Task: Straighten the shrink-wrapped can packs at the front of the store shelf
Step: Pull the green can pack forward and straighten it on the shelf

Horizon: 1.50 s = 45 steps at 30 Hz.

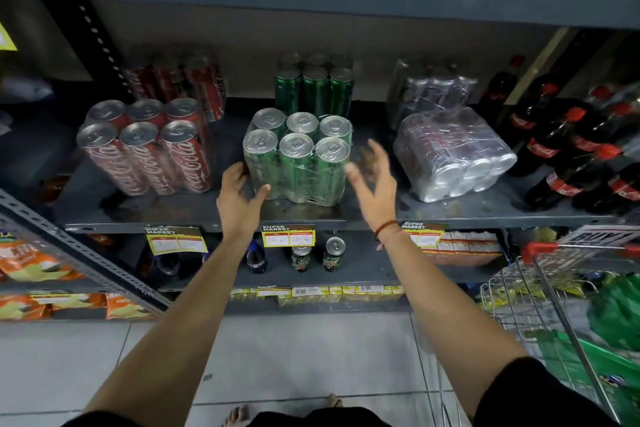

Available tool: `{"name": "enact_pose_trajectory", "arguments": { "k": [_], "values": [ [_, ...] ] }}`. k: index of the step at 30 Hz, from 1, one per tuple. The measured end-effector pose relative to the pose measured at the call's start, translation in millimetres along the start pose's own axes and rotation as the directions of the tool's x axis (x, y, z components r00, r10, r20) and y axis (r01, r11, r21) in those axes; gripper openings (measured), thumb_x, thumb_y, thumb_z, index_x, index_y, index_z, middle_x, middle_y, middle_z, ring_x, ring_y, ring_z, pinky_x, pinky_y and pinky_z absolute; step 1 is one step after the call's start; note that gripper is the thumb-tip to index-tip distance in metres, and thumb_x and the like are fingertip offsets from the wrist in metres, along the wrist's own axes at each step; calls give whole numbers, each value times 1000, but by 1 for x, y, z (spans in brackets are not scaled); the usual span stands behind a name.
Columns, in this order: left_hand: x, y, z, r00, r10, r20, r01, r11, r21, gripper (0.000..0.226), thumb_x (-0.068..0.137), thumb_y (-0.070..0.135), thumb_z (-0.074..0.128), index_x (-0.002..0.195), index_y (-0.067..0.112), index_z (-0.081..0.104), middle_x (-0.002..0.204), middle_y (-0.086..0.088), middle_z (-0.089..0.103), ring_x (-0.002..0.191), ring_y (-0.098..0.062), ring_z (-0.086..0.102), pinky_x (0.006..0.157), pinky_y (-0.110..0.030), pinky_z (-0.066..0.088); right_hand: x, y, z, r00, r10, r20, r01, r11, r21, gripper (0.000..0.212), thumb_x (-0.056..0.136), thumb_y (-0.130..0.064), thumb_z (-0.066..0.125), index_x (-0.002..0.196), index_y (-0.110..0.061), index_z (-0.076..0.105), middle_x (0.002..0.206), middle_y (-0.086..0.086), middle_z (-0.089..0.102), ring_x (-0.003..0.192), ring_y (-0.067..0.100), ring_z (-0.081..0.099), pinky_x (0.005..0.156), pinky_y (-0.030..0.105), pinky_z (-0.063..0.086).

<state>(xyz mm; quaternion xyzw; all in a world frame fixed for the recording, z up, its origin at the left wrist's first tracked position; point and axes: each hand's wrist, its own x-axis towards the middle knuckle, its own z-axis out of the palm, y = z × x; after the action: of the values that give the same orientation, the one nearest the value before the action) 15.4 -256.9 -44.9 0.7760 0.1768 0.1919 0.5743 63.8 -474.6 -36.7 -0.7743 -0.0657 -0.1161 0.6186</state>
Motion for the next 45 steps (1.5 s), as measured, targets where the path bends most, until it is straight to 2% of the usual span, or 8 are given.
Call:
{"name": "enact_pose_trajectory", "arguments": {
  "k": [3, 9, 14, 22, 30, 36, 41, 45],
  "values": [
    [-48, 8, 25, 968, -85, -237, 37, 979, -199, 40, 93, 19, 55, 130, 9, 46, 132, -7, 53, 119, -16, 51, 93, -8, 38, 31, -14, -5, 983, 127, -136, -102, 980, 171, 48, 90, -37, 57, 131, -14, 50, 112, -10, 60, 99, -15, 54, 84, 1, 39],
    [-93, 38, 77, 974, -206, 88, 224, 887, -403, 53, 99, 42, 31, 149, 32, 15, 159, 10, 14, 142, -6, 20, 114, -28, 17, 82, -33, 8, 862, 363, 354, -420, 902, 98, 68, 92, -61, 33, 144, -18, 38, 154, 3, 36, 142, 17, 31, 121, 39, 19],
    [-62, 42, 87, 972, -183, 145, 231, 849, -474, 56, 99, 43, 27, 148, 38, 1, 161, 9, -8, 147, -12, 3, 117, -39, 5, 62, -21, 10, 897, 318, 306, -365, 925, 109, 58, 96, -54, 34, 141, -18, 41, 151, 1, 40, 140, 14, 33, 119, 33, 20],
    [17, 33, 68, 896, -226, 382, 420, 711, -564, 59, 90, 62, 33, 110, 20, 70, 110, -7, 73, 103, -23, 68, 77, -33, 57, -25, -7, 36, 982, 146, -123, -121, 974, 192, 32, 98, -36, 43, 126, -23, 51, 120, -6, 51, 113, 2, 48, 95, 4, 32],
    [43, 43, 60, 903, -275, 330, 402, 814, -419, 48, 92, 59, 33, 90, 29, 70, 80, 12, 76, 74, 0, 70, 58, -17, 52, -39, -10, 34, 971, 137, -194, -101, 978, 184, 23, 99, -22, 45, 109, -10, 61, 110, 4, 64, 105, 9, 59, 94, 27, 46],
    [-17, 20, 65, 943, -328, -61, 255, 825, -504, 45, 98, 37, 40, 137, 15, 43, 143, -3, 45, 131, -17, 43, 113, -41, 31, 47, -3, -14, 934, 312, -175, -268, 934, 235, 44, 96, -32, 51, 132, -7, 48, 135, 11, 51, 111, 6, 52, 97, 18, 36],
    [-64, 25, 94, 971, -202, 130, 240, 856, -458, 68, 89, 57, 36, 149, 30, 17, 159, 9, 16, 144, -10, 17, 118, -37, 15, 77, 6, -14, 897, 376, 233, -427, 872, 238, 72, 81, -70, 41, 138, -26, 48, 144, -4, 49, 132, 11, 44, 118, 40, 28],
    [-45, 28, 88, 945, -211, 251, 310, 824, -474, 66, 92, 56, 26, 150, 29, 10, 158, 8, 19, 144, -13, 18, 117, -37, 18, 64, 13, -10, 902, 409, 138, -432, 859, 275, 85, 71, -75, 44, 140, -25, 45, 148, -2, 46, 137, 14, 40, 119, 44, 26]
  ]
}}
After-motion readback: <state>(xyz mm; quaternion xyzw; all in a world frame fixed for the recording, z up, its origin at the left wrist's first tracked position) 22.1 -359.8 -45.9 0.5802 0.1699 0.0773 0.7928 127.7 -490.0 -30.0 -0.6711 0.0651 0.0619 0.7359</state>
